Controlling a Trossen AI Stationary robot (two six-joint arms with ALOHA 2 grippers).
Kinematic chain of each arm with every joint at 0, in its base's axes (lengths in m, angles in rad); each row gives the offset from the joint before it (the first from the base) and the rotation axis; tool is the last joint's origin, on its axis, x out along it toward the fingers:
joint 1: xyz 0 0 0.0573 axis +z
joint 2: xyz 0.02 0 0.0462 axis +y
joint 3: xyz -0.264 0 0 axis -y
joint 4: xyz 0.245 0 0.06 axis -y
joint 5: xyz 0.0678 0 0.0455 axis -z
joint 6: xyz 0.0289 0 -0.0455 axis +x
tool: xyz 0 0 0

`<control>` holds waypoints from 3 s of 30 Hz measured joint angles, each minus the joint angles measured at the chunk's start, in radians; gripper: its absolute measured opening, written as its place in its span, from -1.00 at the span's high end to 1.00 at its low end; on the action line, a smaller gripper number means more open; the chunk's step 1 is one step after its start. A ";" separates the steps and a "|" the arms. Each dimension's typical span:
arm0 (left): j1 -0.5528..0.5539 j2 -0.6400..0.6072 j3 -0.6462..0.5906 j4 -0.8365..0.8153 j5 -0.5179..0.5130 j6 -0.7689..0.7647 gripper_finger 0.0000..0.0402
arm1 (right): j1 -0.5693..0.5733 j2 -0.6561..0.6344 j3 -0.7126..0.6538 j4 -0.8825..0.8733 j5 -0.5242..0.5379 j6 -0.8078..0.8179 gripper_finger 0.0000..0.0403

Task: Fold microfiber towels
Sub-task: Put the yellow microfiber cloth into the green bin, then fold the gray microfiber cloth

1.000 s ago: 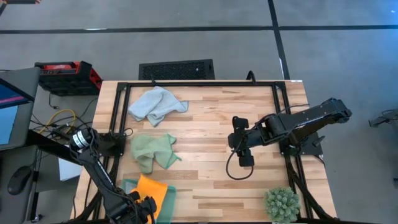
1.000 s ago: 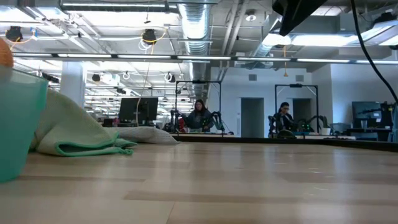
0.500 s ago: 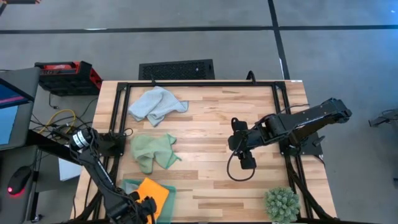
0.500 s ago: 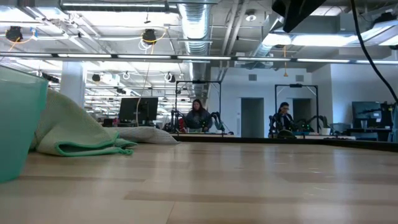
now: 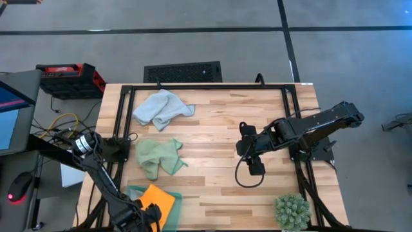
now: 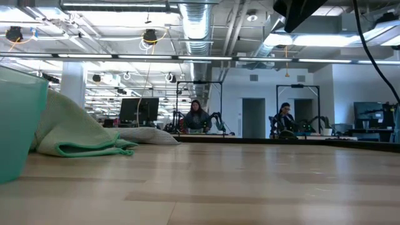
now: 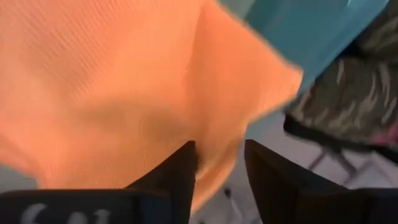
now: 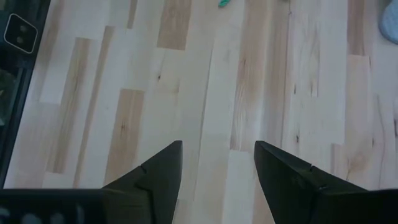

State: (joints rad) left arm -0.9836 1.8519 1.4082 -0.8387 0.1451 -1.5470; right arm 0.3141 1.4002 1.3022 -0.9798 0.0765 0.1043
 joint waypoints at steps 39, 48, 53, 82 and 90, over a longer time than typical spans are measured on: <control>0.603 -0.186 0.002 -0.577 -0.472 0.638 0.24 | 0.000 0.013 -0.060 0.070 0.003 -0.052 -0.11; 0.972 -0.185 0.001 -0.510 -0.498 0.890 0.24 | 0.006 0.013 -0.060 0.070 0.002 -0.053 -0.11; 1.114 -0.182 0.001 -0.415 -0.480 1.024 0.24 | 0.006 0.014 -0.060 0.069 0.003 -0.052 -0.11; 1.322 -0.148 -0.313 0.085 -0.545 1.233 0.24 | 0.004 0.013 -0.060 0.088 0.142 -0.052 -0.11; 1.369 -0.148 -0.356 0.189 -0.494 1.309 0.24 | 0.005 0.013 -0.060 0.086 0.139 -0.060 -0.11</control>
State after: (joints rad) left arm 0.3851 1.7039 1.0522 -0.6496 -0.3486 -0.2376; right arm 0.3187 1.4136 1.2419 -0.8942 0.2157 0.0441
